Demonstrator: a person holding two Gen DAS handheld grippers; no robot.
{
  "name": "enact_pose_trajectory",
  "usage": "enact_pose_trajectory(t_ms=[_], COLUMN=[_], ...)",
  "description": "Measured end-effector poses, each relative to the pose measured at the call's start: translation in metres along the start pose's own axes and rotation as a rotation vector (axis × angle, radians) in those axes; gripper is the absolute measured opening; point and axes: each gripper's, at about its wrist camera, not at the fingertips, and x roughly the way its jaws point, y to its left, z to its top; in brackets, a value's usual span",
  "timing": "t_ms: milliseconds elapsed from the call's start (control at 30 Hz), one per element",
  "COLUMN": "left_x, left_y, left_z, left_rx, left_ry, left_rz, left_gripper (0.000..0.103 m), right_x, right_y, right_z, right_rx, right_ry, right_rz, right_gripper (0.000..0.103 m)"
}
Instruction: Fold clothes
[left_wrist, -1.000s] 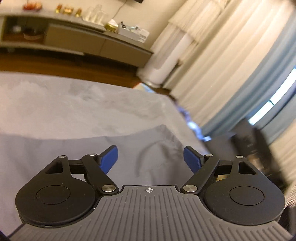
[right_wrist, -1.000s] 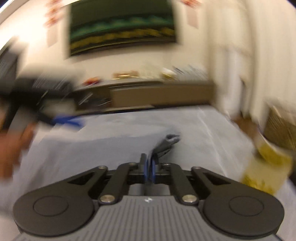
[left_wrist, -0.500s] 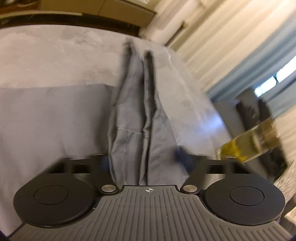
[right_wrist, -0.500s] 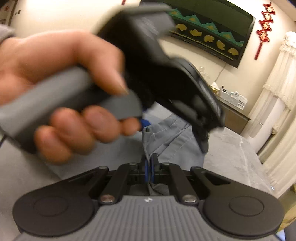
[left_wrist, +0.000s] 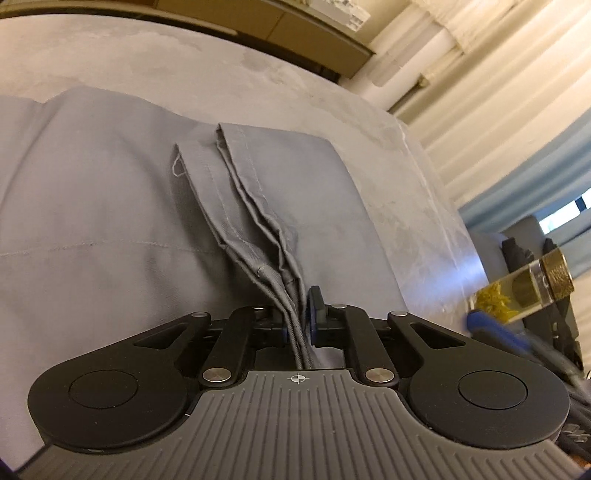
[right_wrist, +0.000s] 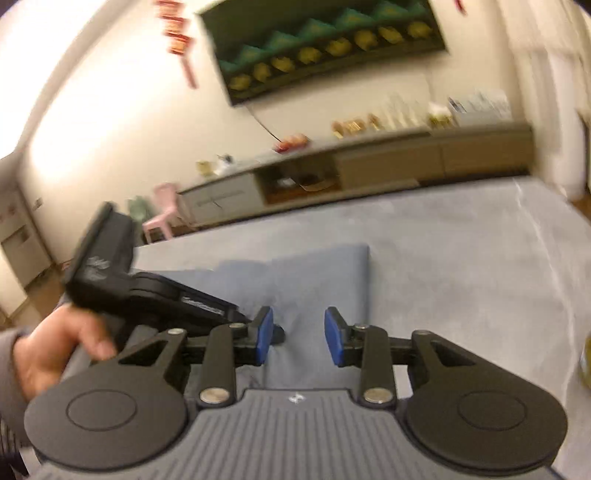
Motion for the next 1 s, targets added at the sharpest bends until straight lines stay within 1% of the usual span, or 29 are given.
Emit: enact_pose_trajectory(t_ms=[33, 67, 100, 133, 167, 200, 267, 333, 400, 433, 500, 567, 600, 667, 733, 767, 833, 867, 900, 933, 967, 1000], left_x=[0.0, 0.0, -0.001, -0.001, -0.002, -0.002, -0.004, -0.012, -0.024, -0.033, -0.049, -0.059, -0.057, -0.042, -0.028, -0.021, -0.02, -0.022, -0.025, -0.03, -0.035, -0.039], left_y=[-0.001, -0.004, -0.006, -0.007, -0.007, -0.006, -0.002, 0.003, 0.004, 0.003, -0.002, -0.011, -0.016, -0.022, -0.02, -0.019, -0.019, -0.018, -0.018, -0.019, -0.023, -0.027], left_z=[0.001, 0.002, 0.004, 0.005, 0.006, 0.006, 0.004, 0.0, -0.004, -0.005, -0.006, -0.009, -0.01, -0.012, -0.016, -0.017, -0.017, -0.016, -0.015, -0.013, -0.01, -0.006], left_rx=[0.01, 0.03, 0.051, 0.061, 0.062, 0.063, 0.074, 0.067, 0.067, 0.075, 0.107, 0.159, 0.188, 0.235, 0.267, 0.284, 0.28, 0.269, 0.256, 0.246, 0.241, 0.24], left_ry=[-0.016, -0.033, -0.051, -0.056, -0.052, -0.047, -0.045, -0.059, -0.095, -0.12, -0.185, -0.218, -0.204, -0.133, -0.09, -0.072, -0.059, -0.058, -0.061, -0.072, -0.093, -0.115], left_rz=[0.009, 0.024, 0.039, 0.054, 0.071, 0.087, 0.114, 0.13, 0.149, 0.167, 0.193, 0.169, 0.155, 0.149, 0.183, 0.201, 0.203, 0.197, 0.187, 0.183, 0.181, 0.176], left_gripper=[0.004, 0.004, 0.005, 0.006, 0.009, 0.014, 0.013, 0.018, 0.029, 0.031, 0.032, 0.032, 0.032, 0.032, 0.03, 0.03, 0.031, 0.033, 0.034, 0.035, 0.041, 0.049], right_x=[0.008, 0.016, 0.024, 0.031, 0.039, 0.042, 0.042, 0.043, 0.045, 0.044, 0.042, 0.04, 0.04, 0.042, 0.043, 0.042, 0.033, 0.029, 0.024, 0.026, 0.031, 0.036], right_y=[0.0, 0.005, 0.01, 0.016, 0.021, 0.024, 0.028, 0.032, 0.035, 0.039, 0.039, 0.035, 0.034, 0.034, 0.037, 0.036, 0.027, 0.021, 0.014, 0.01, 0.006, 0.005], right_z=[-0.004, -0.01, -0.014, -0.019, -0.023, -0.025, -0.026, -0.026, -0.026, -0.03, -0.03, -0.027, -0.025, -0.025, -0.028, -0.027, -0.021, -0.018, -0.015, -0.014, -0.014, -0.016], right_rx=[0.002, -0.027, -0.067, -0.106, -0.146, -0.171, -0.201, -0.233, -0.267, -0.272, -0.252, -0.211, -0.191, -0.181, -0.194, -0.189, -0.13, -0.089, -0.047, -0.024, -0.012, -0.014], right_ry=[0.039, 0.079, 0.113, 0.147, 0.18, 0.198, 0.211, 0.222, 0.232, 0.238, 0.237, 0.209, 0.195, 0.201, 0.223, 0.215, 0.159, 0.125, 0.09, 0.087, 0.107, 0.136], right_rz=[-0.027, -0.057, -0.087, -0.117, -0.146, -0.162, -0.173, -0.182, -0.184, -0.185, -0.182, -0.162, -0.15, -0.147, -0.163, -0.165, -0.174, -0.189, -0.205, -0.221, -0.239, -0.242], right_gripper=[0.025, 0.022, 0.02, 0.019, 0.019, 0.019, 0.019, 0.019, 0.019, 0.019, 0.019, 0.019, 0.019, 0.019, 0.019, 0.02, 0.037, 0.055, 0.062, 0.062, 0.06, 0.045])
